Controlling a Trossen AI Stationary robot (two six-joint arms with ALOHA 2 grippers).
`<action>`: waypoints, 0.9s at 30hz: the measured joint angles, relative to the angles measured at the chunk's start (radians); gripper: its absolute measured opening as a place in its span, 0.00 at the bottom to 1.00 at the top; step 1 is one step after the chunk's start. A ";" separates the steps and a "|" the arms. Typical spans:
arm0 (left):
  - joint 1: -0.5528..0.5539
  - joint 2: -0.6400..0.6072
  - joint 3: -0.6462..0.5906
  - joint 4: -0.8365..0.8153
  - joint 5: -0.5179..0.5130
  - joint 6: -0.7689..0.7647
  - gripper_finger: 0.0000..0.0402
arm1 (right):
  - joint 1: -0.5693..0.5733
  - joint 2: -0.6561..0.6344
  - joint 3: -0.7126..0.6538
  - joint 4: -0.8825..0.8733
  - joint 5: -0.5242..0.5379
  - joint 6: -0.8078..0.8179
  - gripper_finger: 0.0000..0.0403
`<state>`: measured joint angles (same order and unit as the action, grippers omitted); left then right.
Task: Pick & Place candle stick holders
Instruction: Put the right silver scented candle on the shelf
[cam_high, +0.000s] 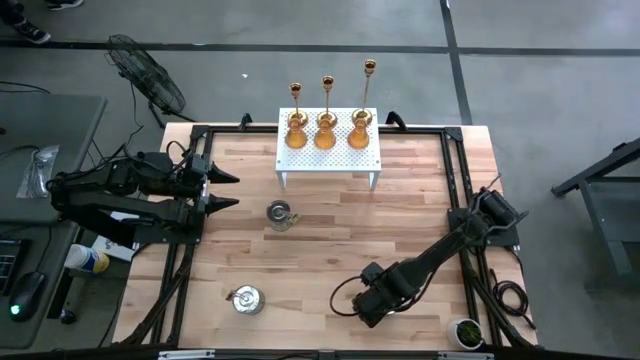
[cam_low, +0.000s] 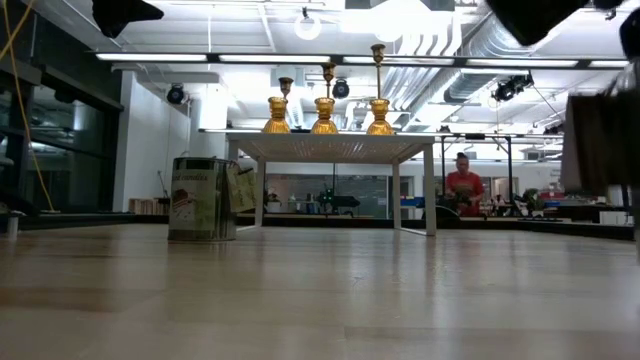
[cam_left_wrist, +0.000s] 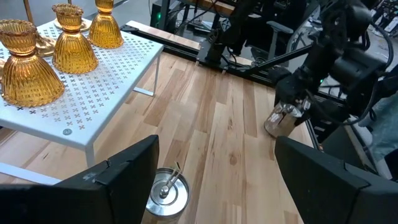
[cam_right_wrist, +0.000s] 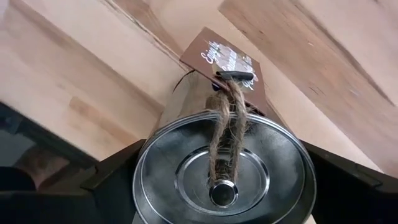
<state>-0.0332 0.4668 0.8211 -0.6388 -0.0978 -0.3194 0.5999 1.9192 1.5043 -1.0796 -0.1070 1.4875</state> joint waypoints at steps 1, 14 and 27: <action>0.000 0.000 0.000 0.000 0.000 0.000 0.78 | 0.000 -0.012 0.000 -0.015 0.000 -0.003 0.86; 0.000 0.000 0.000 0.000 0.000 0.000 0.78 | -0.110 -0.189 0.000 -0.198 0.006 -0.135 0.86; 0.000 0.000 0.000 0.000 0.000 0.000 0.78 | -0.445 -0.250 0.239 -0.450 0.088 -0.391 0.86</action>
<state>-0.0334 0.4669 0.8211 -0.6387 -0.0978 -0.3193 0.1551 1.6689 1.7431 -1.5300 -0.0191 1.0965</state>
